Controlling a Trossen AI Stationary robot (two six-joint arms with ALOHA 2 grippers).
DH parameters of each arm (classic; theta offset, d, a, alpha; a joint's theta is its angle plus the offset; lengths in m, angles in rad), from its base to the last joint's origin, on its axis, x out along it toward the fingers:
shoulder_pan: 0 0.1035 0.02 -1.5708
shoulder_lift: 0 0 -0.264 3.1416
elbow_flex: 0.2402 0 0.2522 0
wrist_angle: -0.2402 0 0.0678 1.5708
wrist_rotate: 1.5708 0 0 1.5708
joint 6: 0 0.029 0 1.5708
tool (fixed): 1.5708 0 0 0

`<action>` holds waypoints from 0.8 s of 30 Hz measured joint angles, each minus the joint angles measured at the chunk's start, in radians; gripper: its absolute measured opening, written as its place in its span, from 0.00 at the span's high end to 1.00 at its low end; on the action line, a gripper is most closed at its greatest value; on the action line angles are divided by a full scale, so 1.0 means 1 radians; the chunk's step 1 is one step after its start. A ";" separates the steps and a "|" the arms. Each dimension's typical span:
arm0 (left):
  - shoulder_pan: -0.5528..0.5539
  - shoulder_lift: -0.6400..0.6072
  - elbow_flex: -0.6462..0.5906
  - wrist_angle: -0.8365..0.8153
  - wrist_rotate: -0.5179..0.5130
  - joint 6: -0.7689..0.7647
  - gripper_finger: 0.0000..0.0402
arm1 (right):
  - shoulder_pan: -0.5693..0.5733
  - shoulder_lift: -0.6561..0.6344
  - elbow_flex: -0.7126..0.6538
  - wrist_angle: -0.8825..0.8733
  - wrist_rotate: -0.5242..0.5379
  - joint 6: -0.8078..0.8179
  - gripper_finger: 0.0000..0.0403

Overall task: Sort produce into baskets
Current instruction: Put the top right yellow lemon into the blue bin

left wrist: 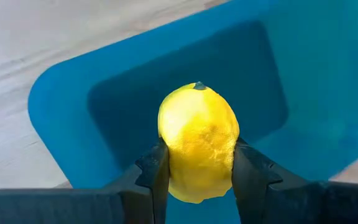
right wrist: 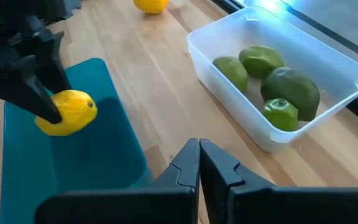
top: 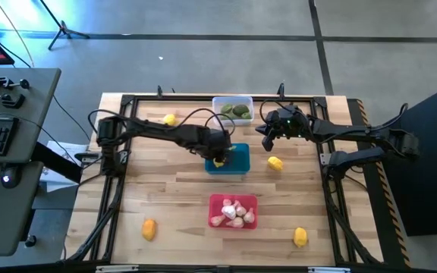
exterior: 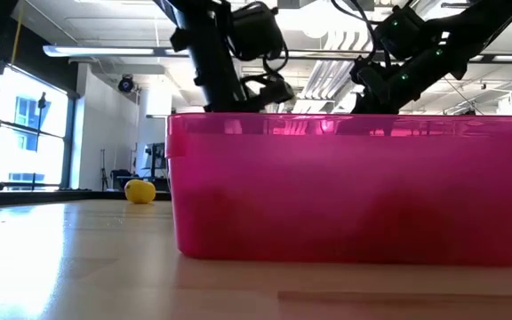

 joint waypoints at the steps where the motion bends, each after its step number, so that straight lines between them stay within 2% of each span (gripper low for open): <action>1: 0.004 0.006 0.000 0.000 0.000 -0.010 0.73 | 0.000 0.000 0.000 0.000 0.000 0.000 1.00; 12: 0.045 0.018 0.000 0.006 0.042 -0.024 0.70 | 0.000 0.000 0.000 0.000 0.006 -0.020 1.00; 24: 0.044 0.015 0.007 0.000 0.049 -0.007 0.46 | -0.001 0.000 0.000 0.000 0.007 -0.052 1.00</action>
